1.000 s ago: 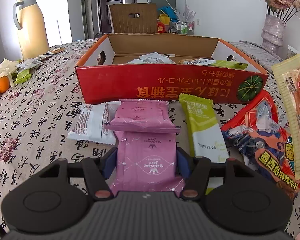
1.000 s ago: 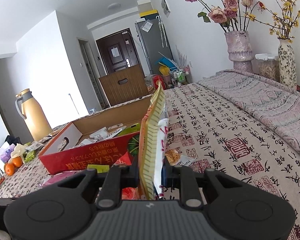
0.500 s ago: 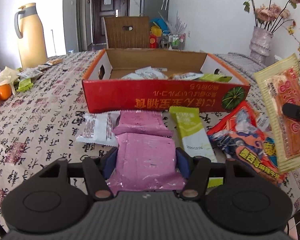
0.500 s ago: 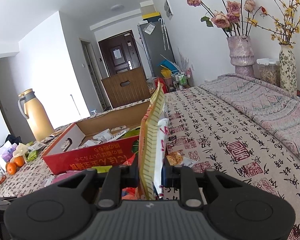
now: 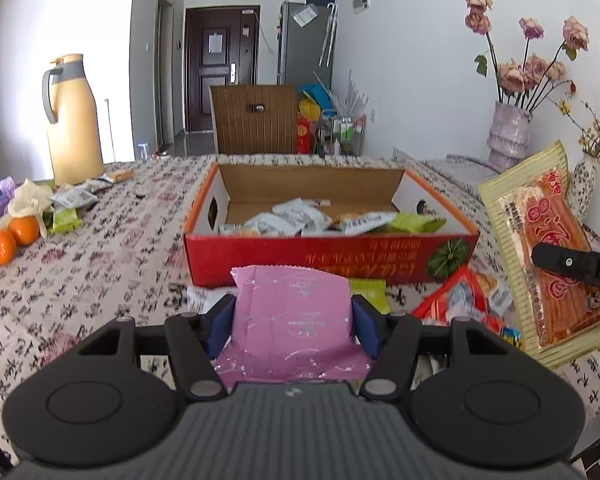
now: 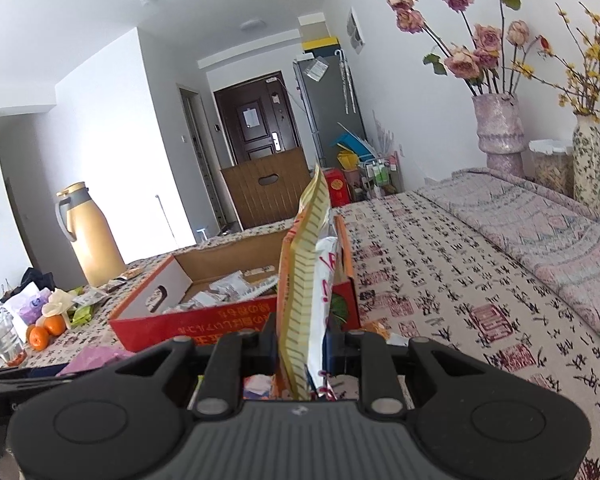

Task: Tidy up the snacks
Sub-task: 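Carry the pink packet and striped bar over the box and open both grippers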

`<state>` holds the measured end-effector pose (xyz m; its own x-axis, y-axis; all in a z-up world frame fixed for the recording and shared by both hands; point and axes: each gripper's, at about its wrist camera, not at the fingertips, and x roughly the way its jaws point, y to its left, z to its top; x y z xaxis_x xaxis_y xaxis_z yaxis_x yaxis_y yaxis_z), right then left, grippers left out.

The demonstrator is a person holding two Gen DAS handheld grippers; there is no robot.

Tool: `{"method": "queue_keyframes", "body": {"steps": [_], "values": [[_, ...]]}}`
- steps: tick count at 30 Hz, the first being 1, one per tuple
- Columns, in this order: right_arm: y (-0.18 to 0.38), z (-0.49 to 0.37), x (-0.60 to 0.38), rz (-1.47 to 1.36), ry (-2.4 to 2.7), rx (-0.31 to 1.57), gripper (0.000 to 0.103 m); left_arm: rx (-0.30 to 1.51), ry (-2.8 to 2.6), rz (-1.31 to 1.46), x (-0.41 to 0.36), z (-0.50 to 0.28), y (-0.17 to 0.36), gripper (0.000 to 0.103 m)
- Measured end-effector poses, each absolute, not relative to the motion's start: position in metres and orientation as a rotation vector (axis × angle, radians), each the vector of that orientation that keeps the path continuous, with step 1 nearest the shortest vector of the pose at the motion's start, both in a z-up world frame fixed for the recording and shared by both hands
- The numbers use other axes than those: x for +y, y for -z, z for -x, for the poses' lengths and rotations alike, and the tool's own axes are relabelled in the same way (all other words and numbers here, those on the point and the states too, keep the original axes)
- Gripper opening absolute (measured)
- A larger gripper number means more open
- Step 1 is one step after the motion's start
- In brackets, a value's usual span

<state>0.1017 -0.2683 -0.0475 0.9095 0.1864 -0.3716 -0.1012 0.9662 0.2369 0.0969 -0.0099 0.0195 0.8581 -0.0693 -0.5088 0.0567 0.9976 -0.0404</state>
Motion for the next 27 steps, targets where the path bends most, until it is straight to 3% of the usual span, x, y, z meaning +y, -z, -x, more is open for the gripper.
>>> {"method": "queue_keyframes", "body": {"steps": [27], "values": [[0.004, -0.227, -0.225, -0.2, -0.249, 0.383, 0.019, 0.43, 0.03, -0.007, -0.018, -0.197, -0.057, 0.063]]}}
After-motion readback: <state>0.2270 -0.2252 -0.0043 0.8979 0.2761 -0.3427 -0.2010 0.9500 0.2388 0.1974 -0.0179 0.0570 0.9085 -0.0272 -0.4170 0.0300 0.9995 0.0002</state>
